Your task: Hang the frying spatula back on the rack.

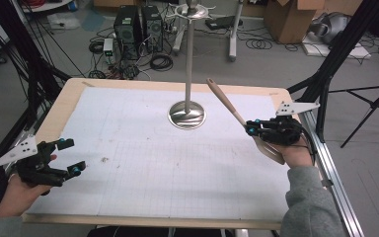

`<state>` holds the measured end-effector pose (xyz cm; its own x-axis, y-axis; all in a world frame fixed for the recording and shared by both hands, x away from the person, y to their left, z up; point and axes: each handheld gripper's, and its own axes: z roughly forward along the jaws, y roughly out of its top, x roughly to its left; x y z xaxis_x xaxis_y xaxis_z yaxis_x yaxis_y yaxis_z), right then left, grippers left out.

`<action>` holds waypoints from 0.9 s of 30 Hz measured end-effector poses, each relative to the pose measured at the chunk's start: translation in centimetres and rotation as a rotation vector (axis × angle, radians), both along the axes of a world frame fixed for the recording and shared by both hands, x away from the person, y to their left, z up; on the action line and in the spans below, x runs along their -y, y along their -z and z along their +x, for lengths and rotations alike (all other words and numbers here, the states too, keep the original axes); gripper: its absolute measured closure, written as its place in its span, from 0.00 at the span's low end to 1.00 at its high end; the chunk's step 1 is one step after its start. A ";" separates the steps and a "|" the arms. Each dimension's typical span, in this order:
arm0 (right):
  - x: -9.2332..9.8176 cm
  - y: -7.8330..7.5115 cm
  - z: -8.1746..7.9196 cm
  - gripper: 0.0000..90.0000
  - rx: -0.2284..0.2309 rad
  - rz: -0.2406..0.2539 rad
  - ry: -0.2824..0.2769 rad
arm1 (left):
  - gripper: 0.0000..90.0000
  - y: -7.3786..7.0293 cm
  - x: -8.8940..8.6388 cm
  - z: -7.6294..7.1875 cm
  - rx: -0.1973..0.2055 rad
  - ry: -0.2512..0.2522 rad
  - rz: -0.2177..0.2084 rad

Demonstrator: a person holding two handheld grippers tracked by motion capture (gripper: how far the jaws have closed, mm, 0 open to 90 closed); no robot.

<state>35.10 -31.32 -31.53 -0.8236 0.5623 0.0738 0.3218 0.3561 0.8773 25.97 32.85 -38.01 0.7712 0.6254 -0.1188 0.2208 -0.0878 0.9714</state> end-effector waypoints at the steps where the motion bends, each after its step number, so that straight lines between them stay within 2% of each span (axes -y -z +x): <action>1: 0.0 -0.2 0.1 0.86 0.004 -0.004 -0.002 | 0.05 0.0 -0.2 -0.1 -0.001 -0.004 0.001; 7: -0.3 -1.5 0.8 0.86 0.017 -0.019 -0.027 | 0.05 0.0 -0.5 -0.3 -0.004 -0.007 -0.003; 13: -0.5 -2.6 1.4 0.86 0.009 -0.019 -0.069 | 0.05 0.2 -0.7 -0.3 -0.012 -0.011 -0.001; 17: -0.4 -3.0 1.7 0.86 0.008 -0.017 -0.075 | 0.05 0.2 -0.8 -0.3 -0.014 -0.018 -0.003; 23: -0.1 -3.9 2.0 0.86 0.028 -0.010 -0.062 | 0.05 0.7 -0.8 -0.2 -0.015 -0.027 0.015; 27: -0.2 -5.0 2.0 0.86 0.058 -0.009 -0.073 | 0.05 0.8 -0.7 -0.2 -0.021 -0.022 0.015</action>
<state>37.12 -31.09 -26.55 -0.8651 0.5012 0.0196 0.2430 0.3847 0.8905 25.80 33.59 -38.79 0.7547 0.6441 -0.1248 0.2429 -0.0975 0.9651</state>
